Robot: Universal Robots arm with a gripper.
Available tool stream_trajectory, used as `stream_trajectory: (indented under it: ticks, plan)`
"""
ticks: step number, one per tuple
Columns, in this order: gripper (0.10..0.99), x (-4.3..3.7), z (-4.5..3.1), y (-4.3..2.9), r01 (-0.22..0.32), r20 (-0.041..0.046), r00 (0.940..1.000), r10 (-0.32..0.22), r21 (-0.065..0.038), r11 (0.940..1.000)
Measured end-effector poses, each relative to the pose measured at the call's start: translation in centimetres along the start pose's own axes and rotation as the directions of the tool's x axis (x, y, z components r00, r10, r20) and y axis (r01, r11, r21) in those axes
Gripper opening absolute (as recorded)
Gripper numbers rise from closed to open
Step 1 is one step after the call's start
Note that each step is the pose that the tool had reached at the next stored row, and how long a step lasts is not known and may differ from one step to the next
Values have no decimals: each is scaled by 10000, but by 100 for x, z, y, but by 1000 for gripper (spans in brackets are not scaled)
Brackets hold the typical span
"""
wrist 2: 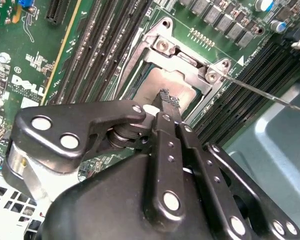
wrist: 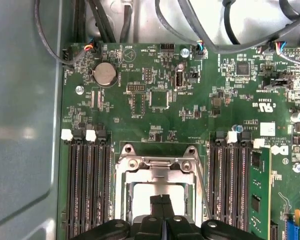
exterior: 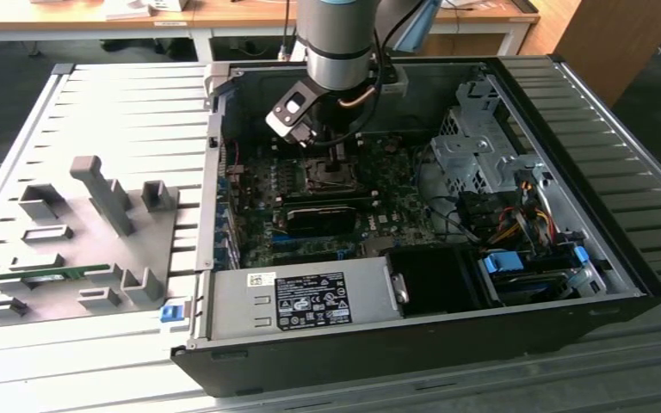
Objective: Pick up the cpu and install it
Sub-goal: 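Close the cpu cover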
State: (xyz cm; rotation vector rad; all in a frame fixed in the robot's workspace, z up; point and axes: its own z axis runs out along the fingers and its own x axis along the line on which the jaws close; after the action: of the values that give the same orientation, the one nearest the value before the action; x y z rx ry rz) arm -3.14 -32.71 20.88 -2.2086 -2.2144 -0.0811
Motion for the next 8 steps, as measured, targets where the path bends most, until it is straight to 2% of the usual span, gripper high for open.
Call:
stream_trajectory:
  ticks: [8]
  plan:
    - [106,0,1,41,-1,1,10000,1,1,10000]
